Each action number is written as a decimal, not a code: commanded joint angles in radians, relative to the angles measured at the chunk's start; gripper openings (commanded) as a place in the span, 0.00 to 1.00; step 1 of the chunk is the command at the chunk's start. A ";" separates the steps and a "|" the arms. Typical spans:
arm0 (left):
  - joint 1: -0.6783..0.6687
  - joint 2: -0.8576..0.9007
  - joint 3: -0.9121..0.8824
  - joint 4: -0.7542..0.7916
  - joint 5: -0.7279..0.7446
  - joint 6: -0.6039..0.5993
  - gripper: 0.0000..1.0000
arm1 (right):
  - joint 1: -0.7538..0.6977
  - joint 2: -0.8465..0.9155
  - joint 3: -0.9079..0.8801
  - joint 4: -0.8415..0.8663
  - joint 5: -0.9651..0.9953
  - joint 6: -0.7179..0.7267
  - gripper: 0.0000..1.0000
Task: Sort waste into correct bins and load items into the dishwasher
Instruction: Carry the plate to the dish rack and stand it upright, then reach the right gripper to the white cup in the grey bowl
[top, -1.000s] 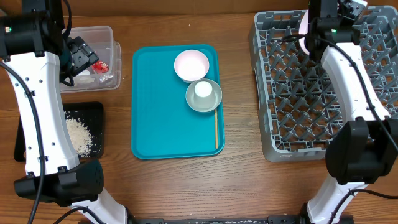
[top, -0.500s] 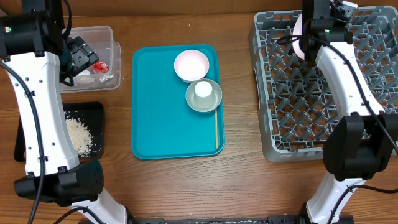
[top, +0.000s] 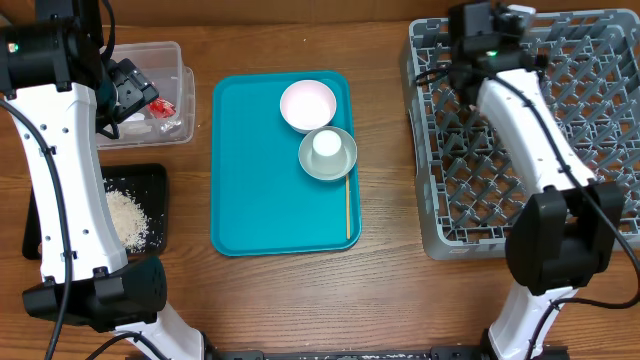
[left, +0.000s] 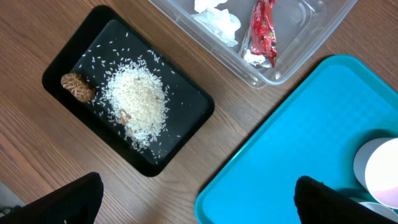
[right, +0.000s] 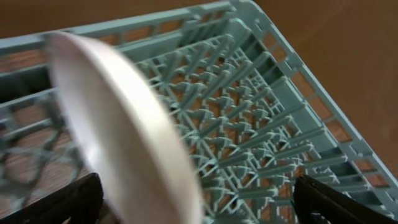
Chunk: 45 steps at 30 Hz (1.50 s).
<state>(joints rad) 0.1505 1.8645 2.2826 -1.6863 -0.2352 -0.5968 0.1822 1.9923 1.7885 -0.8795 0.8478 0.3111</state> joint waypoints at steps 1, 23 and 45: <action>-0.001 -0.019 -0.007 0.000 0.003 -0.013 1.00 | 0.044 -0.105 0.010 -0.006 0.023 0.000 1.00; 0.002 -0.019 -0.007 0.000 0.003 -0.013 1.00 | 0.318 -0.091 -0.023 -0.020 -0.895 0.024 1.00; 0.000 -0.019 -0.007 0.000 0.003 -0.013 1.00 | 0.452 0.135 -0.025 -0.031 -0.717 0.037 1.00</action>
<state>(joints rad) 0.1505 1.8645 2.2826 -1.6859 -0.2352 -0.5972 0.6357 2.1181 1.7706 -0.9180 0.0990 0.3302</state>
